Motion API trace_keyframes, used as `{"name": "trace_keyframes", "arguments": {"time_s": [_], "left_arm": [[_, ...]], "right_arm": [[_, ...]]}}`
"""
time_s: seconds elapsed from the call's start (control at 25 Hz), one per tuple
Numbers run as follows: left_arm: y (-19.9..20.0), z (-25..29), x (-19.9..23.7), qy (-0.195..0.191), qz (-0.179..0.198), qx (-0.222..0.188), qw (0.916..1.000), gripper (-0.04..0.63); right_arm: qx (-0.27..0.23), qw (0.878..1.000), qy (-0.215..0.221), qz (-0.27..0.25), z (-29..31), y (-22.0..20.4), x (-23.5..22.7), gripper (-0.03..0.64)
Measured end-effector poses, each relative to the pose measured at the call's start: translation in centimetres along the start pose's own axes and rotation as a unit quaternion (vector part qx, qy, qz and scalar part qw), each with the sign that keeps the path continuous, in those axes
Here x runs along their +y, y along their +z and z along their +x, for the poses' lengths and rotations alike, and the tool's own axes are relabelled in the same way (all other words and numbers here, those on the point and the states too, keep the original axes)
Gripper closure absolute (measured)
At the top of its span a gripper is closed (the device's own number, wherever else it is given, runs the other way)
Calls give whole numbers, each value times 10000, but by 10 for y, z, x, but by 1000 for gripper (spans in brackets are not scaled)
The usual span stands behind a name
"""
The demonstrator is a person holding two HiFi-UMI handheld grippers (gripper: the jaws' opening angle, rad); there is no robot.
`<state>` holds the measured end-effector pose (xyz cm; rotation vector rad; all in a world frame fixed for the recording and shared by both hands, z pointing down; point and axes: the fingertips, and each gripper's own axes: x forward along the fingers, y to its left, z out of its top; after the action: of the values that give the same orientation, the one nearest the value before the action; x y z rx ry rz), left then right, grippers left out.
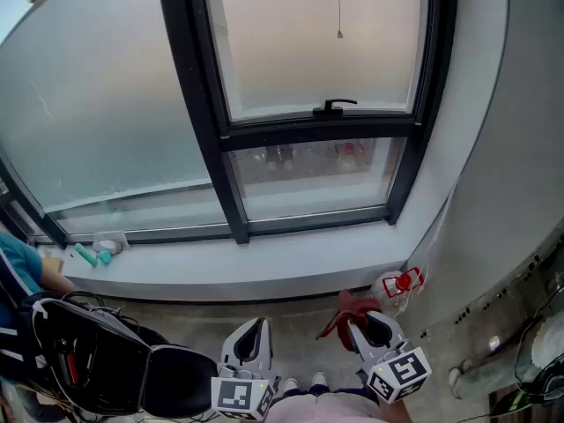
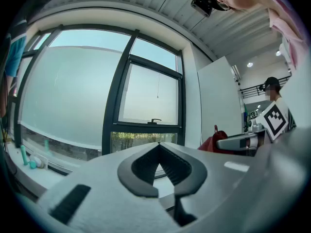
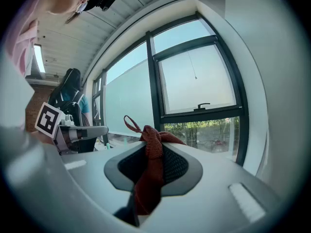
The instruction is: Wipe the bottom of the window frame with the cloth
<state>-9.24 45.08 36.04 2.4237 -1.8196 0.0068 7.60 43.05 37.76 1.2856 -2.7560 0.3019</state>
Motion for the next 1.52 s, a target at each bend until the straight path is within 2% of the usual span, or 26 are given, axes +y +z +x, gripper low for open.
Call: {"name": "trace_keyframes", "arguments": {"time_s": [0.76, 0.92, 1.16, 1.32, 1.4, 1.52], "left_arm": [[3, 23, -12, -107, 122, -20, 9999, 603], [-2, 34, -19, -160, 157, 14, 9997, 603], [-16, 47, -22, -122, 197, 112, 9997, 601], [-19, 54, -10, 46, 99, 33, 9999, 598], [-13, 63, 5, 179, 30, -119, 9998, 598], [-13, 80, 34, 306, -33, -140, 9994, 598]], "right_arm": [[-115, 9999, 77, 64, 5, 2, -18, 540], [-241, 9995, 92, 207, 3, 3, -29, 538], [-163, 9997, 68, 194, 8, -5, -51, 538], [-101, 9996, 156, 230, 27, -10, -61, 538], [-75, 9994, 232, 256, 43, -11, -61, 538], [-3, 9991, 335, 244, 75, -12, -60, 538]]}}
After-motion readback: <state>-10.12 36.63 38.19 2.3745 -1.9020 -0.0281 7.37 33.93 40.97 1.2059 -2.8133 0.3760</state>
